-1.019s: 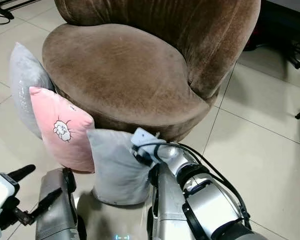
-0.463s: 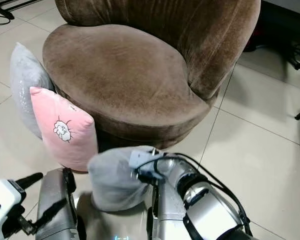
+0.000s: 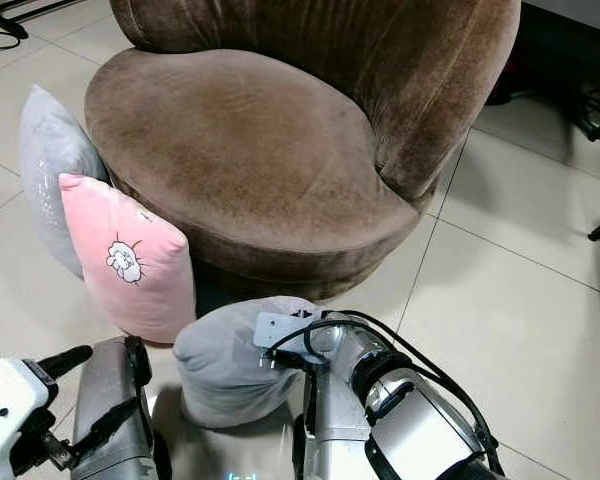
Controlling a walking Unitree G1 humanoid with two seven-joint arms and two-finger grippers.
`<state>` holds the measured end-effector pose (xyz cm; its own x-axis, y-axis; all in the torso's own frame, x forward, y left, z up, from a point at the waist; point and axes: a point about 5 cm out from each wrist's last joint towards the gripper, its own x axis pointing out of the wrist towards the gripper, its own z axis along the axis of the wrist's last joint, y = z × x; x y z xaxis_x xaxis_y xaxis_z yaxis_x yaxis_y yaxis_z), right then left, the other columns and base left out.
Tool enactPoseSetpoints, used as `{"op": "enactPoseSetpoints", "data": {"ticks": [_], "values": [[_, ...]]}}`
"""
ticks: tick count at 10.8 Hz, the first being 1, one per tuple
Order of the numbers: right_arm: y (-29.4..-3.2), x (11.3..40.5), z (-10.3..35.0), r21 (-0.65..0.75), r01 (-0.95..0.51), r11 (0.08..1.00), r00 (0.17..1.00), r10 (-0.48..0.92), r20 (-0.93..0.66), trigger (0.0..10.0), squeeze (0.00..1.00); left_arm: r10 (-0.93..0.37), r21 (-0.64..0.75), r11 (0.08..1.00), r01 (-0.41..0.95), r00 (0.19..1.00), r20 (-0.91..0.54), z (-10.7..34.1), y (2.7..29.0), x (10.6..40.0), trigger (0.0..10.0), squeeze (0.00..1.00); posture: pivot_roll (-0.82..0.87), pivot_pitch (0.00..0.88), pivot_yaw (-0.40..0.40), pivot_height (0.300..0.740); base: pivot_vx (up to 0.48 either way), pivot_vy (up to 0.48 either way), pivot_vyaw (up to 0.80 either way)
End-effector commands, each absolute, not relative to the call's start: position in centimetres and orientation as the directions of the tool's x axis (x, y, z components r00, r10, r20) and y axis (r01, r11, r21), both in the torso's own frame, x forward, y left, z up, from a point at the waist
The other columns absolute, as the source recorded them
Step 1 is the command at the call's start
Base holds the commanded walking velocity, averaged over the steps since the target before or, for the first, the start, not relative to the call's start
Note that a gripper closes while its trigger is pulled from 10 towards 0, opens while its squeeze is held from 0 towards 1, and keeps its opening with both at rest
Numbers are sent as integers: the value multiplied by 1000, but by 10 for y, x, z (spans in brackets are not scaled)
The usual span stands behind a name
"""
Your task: Move the pillow to the sofa from floor
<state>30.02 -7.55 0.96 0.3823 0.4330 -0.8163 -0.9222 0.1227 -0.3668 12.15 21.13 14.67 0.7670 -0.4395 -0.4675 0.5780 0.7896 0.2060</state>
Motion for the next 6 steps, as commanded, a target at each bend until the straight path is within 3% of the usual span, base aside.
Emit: {"op": "enactPoseSetpoints", "data": {"ticks": [1,6], "values": [[-87,286,-7,-304,-943,133,332,384,-862,0,0,-446,208,781,589,759,-475,145,210,120,10000,0,58,163,-122,470,0,0,0],[-86,291,-3,-320,-936,150,353,394,-849,0,0,-467,181,778,601,747,-474,141,205,120,10000,0,54,137,-123,470,0,0,0]]}}
